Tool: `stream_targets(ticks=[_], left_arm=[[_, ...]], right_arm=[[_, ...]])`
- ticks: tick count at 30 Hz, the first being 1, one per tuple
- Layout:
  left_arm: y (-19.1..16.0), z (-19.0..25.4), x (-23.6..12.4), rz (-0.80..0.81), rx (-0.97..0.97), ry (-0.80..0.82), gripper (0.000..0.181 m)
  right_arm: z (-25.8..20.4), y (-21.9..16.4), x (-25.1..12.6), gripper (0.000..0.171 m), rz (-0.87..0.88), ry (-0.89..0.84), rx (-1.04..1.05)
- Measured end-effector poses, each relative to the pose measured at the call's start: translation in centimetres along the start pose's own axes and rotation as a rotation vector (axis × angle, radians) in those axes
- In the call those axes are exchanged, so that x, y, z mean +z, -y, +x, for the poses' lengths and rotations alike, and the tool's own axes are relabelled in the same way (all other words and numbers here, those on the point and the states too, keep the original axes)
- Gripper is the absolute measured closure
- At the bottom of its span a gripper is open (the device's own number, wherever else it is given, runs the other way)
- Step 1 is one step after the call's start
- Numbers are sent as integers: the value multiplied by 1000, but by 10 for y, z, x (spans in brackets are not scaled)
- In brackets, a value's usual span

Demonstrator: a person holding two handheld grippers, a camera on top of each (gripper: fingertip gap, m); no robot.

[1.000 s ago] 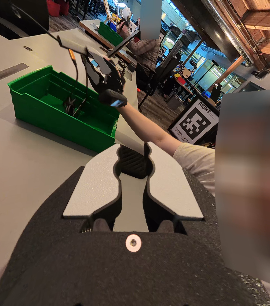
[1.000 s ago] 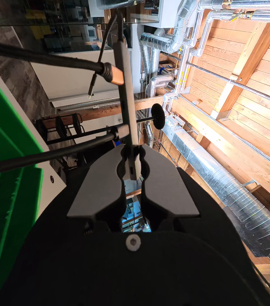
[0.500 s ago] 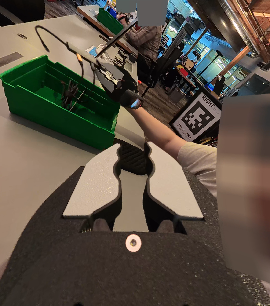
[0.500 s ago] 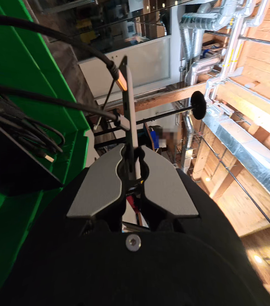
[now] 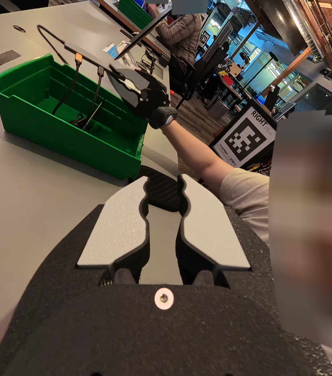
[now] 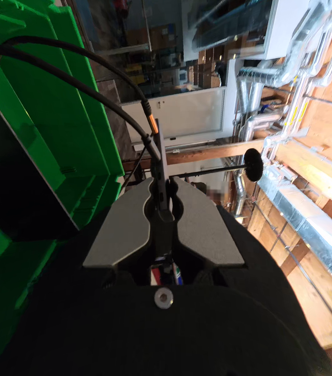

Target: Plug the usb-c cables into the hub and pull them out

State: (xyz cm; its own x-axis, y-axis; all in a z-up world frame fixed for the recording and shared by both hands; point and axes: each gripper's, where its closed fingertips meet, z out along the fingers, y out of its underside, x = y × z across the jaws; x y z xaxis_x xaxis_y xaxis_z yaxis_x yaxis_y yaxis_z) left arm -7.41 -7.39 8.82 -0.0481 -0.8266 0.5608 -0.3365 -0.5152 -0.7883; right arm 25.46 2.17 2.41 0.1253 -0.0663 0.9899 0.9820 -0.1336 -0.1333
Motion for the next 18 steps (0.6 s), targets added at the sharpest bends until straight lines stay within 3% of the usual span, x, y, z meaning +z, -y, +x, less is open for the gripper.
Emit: stream_targets(ticks=[13,18], left_arm=[[-5,-3,8,-30,-18,-5,157],[-6,-4,11,-40,-21,-7,157]], right_arm=[[-11,61,-29,159,250,91,-521],[-27,81,-34,160,291,163,-549]])
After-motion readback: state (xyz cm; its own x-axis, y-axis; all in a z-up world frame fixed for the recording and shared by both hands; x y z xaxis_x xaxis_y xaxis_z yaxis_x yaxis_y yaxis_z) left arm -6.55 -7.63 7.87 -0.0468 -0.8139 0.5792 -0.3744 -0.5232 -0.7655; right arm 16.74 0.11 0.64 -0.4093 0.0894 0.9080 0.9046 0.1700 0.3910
